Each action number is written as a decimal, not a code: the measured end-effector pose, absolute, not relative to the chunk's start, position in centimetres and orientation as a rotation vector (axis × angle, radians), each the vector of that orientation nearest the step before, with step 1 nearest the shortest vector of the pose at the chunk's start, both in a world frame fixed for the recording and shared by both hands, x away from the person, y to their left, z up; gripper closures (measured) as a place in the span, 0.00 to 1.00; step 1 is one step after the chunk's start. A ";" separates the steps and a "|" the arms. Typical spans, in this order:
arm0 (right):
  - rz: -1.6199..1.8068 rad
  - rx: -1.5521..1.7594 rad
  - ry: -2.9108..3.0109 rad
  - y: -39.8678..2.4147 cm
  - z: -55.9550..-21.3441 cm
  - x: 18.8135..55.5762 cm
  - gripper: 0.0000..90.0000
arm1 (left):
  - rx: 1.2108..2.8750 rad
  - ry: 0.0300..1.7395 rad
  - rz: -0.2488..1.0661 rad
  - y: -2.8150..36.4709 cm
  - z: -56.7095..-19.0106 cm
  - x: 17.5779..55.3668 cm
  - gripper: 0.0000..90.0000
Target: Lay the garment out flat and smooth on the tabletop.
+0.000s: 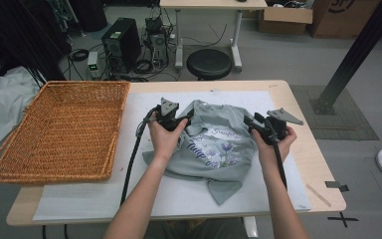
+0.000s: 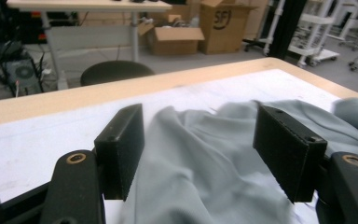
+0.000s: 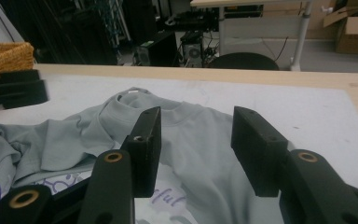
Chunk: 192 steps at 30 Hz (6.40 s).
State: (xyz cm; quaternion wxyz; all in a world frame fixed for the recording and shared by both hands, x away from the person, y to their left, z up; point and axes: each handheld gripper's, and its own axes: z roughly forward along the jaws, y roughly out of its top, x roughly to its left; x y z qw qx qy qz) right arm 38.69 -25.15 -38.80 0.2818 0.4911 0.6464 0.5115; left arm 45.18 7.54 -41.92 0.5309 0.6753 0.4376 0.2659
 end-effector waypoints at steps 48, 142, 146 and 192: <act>1.371 1.305 1.684 -29.7 -39.5 33.4 0.60 | 1.667 1.387 1.133 12.7 -39.9 48.9 0.55; 1.421 1.094 1.841 -28.9 -41.6 21.9 0.76 | 1.770 1.265 0.258 16.1 -44.4 22.2 0.96; 1.414 1.085 1.856 -28.6 -41.6 22.2 0.76 | 1.704 1.272 0.182 17.3 -44.2 21.1 0.96; 1.337 1.291 1.877 -25.9 -41.1 40.3 0.61 | 2.041 1.329 0.903 7.8 -44.5 44.8 0.86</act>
